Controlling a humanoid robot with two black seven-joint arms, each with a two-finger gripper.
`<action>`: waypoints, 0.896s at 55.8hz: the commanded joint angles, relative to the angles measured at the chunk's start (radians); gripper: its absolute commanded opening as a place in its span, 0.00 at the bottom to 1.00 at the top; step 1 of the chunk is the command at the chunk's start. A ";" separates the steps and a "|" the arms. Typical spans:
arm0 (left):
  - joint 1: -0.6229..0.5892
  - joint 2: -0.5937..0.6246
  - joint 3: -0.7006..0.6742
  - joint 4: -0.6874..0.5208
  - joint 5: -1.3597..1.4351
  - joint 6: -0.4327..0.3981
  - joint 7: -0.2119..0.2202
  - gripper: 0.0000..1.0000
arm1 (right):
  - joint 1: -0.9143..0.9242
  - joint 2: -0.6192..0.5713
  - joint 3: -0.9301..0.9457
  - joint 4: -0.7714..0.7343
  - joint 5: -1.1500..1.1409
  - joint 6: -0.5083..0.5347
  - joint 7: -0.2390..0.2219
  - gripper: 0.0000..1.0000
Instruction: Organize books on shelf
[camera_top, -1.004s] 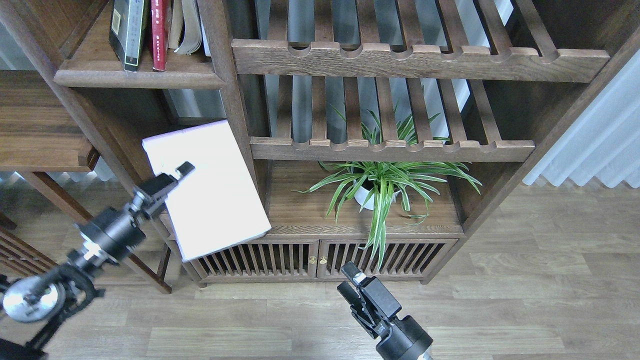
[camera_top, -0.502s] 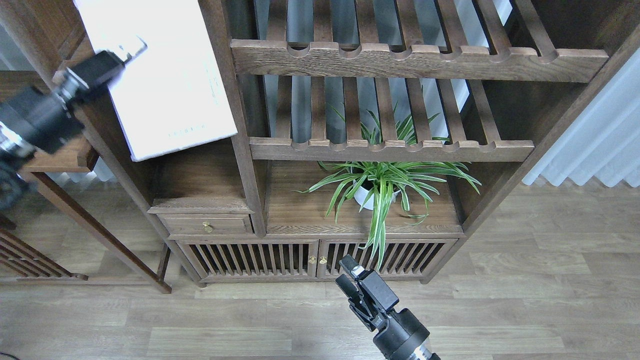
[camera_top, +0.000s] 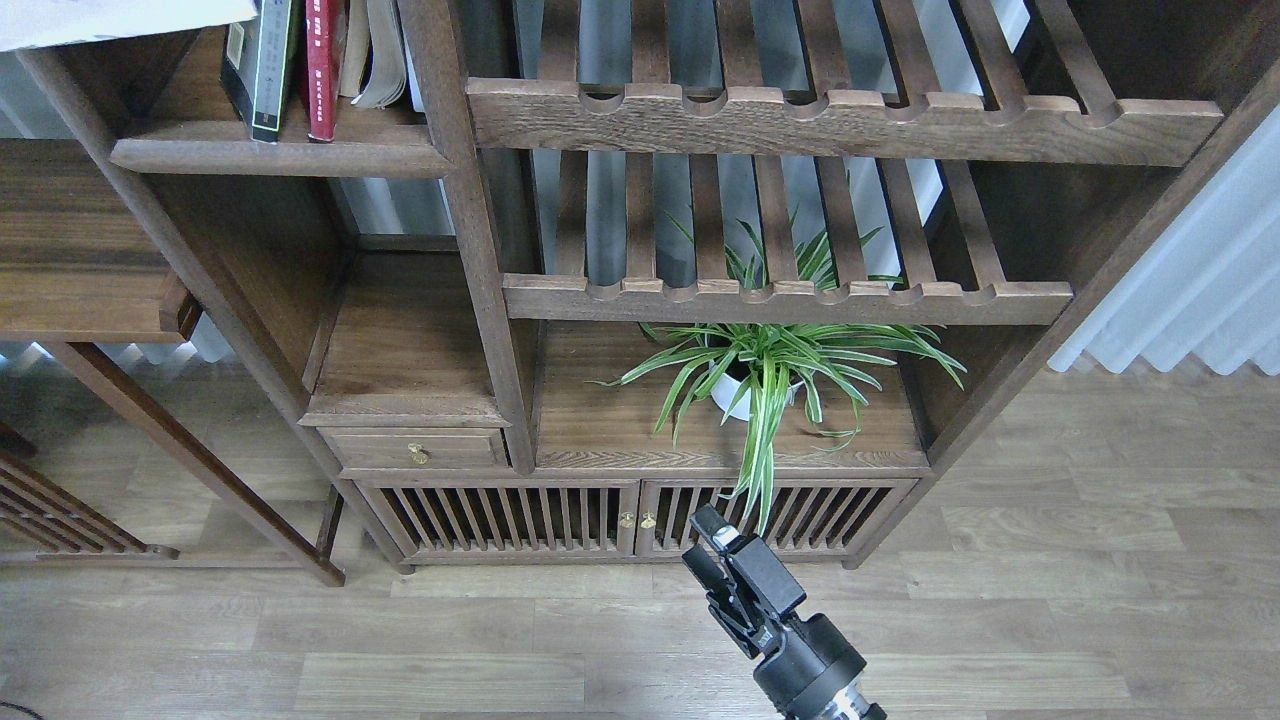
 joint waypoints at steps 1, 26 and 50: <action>-0.038 -0.004 0.002 0.044 0.051 0.000 0.002 0.00 | 0.004 0.005 0.000 0.000 0.000 0.000 0.000 0.99; -0.167 -0.153 0.013 0.182 0.304 0.000 0.002 0.00 | 0.019 0.010 0.012 0.005 -0.002 0.000 -0.002 0.99; -0.352 -0.259 0.068 0.337 0.387 0.000 0.002 0.00 | 0.025 0.010 0.015 0.011 0.000 0.000 -0.002 0.99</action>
